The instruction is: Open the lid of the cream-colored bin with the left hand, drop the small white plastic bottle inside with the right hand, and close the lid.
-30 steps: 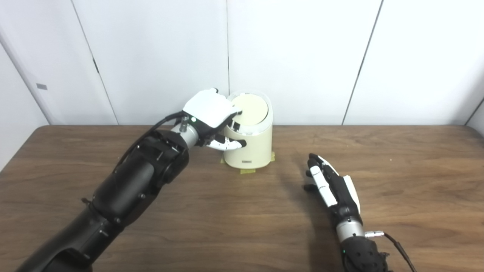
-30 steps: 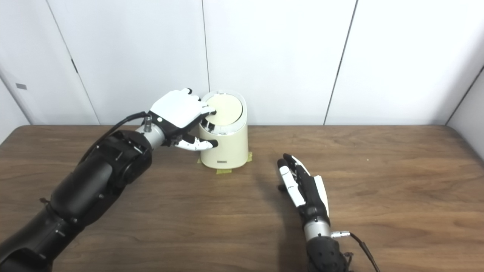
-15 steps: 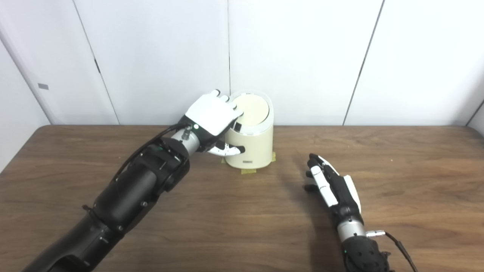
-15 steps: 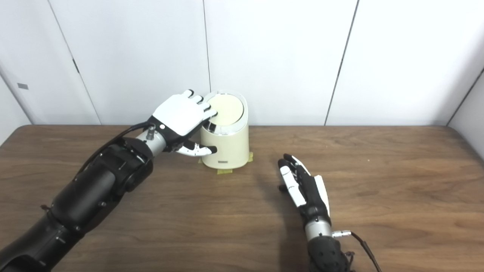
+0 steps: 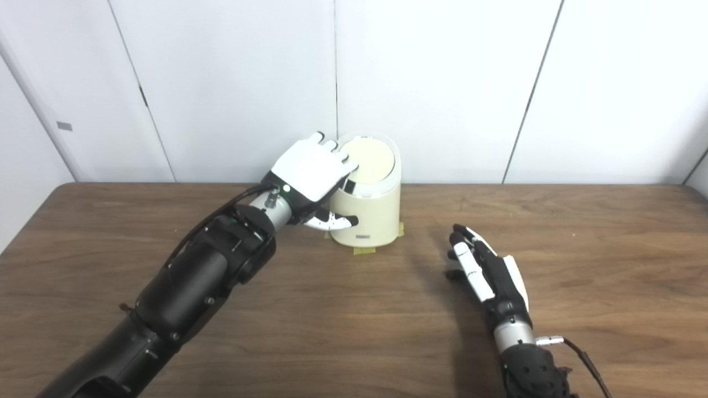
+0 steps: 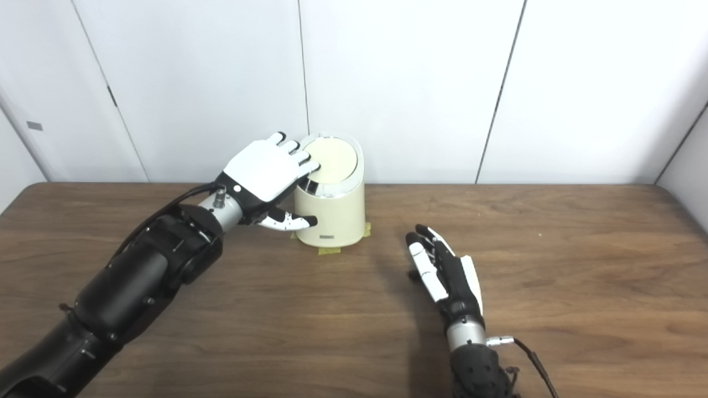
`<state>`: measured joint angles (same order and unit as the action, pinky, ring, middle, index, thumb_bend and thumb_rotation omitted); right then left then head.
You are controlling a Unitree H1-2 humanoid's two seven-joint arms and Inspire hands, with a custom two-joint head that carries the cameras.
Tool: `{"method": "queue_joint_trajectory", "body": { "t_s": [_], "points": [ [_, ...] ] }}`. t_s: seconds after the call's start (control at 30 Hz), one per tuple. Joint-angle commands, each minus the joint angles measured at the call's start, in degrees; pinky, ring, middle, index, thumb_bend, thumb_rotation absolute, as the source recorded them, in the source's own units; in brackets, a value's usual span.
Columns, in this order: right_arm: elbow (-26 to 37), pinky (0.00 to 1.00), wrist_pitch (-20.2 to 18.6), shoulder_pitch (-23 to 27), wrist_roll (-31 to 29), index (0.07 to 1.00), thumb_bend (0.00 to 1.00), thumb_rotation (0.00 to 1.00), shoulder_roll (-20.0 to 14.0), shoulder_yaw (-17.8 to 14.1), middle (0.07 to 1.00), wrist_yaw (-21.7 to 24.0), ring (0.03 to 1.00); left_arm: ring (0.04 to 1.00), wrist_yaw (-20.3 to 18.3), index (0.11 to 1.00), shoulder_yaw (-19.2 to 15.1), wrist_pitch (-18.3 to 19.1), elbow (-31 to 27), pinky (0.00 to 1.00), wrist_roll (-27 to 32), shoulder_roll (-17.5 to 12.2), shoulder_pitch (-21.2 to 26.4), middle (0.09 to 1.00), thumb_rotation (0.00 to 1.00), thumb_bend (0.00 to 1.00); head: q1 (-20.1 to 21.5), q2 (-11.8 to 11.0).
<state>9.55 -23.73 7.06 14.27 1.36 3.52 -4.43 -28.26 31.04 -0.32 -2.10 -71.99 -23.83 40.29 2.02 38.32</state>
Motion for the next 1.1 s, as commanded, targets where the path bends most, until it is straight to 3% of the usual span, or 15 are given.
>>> {"method": "queue_joint_trajectory", "body": {
  "t_s": [0.0, 0.57, 1.07],
  "points": [
    [0.3, 0.67, -0.3, 1.2, 0.0, 0.870, 0.37, 0.87, 0.2, 0.0, 0.847, 0.1, 0.804, 0.970, -1.1, 0.907, 0.4, -1.9, -0.1, 1.00, 0.5, 0.1, 0.9, 0.939, 0.77, 0.51, 0.0, 0.0],
    [1.1, 0.66, -1.1, 1.6, 0.0, 0.868, 0.36, 0.88, 0.7, -0.3, 0.844, 0.0, 0.807, 0.999, -4.2, 0.759, 2.5, -4.4, -0.2, 1.00, -2.3, -1.2, 1.5, 0.948, 0.72, 0.52, 0.4, 0.7],
    [2.0, 0.66, -2.0, 1.6, 0.1, 0.870, 0.36, 0.89, 0.6, -0.4, 0.840, 0.0, 0.802, 1.000, -8.0, 0.784, 2.3, -4.9, -0.4, 1.00, -1.6, -0.8, 0.9, 0.966, 0.71, 0.51, 0.7, 0.9]
  ]
}}
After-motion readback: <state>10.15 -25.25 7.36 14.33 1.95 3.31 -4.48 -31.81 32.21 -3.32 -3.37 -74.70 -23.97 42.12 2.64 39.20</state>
